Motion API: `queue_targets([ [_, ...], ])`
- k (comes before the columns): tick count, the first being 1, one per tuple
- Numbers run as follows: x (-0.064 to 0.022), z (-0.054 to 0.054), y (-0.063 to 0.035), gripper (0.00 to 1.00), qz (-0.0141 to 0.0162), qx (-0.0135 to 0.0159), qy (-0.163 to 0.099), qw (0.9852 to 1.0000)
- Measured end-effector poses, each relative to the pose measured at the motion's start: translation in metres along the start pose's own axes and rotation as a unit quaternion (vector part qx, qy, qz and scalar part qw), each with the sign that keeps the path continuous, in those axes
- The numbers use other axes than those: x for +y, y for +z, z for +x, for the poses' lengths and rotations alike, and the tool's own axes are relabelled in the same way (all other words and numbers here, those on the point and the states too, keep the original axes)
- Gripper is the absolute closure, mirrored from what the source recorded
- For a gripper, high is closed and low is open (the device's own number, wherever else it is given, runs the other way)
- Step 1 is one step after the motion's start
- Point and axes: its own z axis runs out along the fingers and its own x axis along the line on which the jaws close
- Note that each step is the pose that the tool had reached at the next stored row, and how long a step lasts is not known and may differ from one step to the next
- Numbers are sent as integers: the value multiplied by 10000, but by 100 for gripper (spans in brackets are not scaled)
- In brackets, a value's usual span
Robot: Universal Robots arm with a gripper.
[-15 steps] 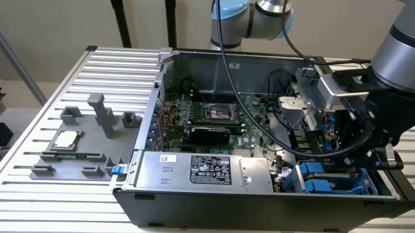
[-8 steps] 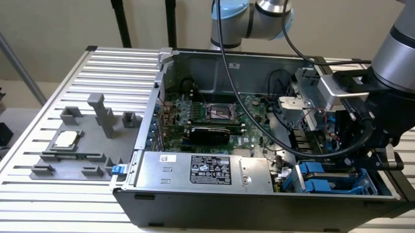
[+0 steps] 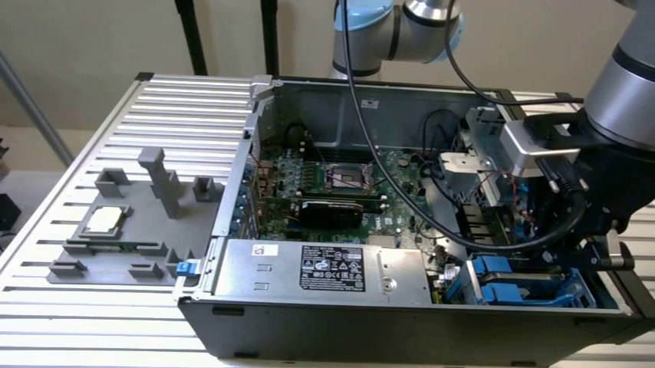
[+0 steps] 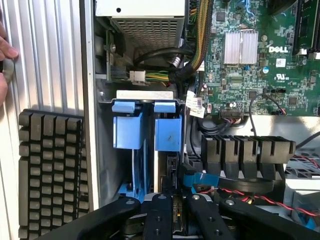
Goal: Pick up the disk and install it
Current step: 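Insert the first disk wire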
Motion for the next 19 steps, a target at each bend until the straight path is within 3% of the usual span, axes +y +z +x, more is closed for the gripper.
queue_targets([
  [14, -21, -2, 24, 82, 0, -1, 3, 10000],
  [15, -19, -1, 20, 75, 0, 1, 4, 10000],
  [19, -26, 2, -59, 75, 0, 2, 4, 10000],
])
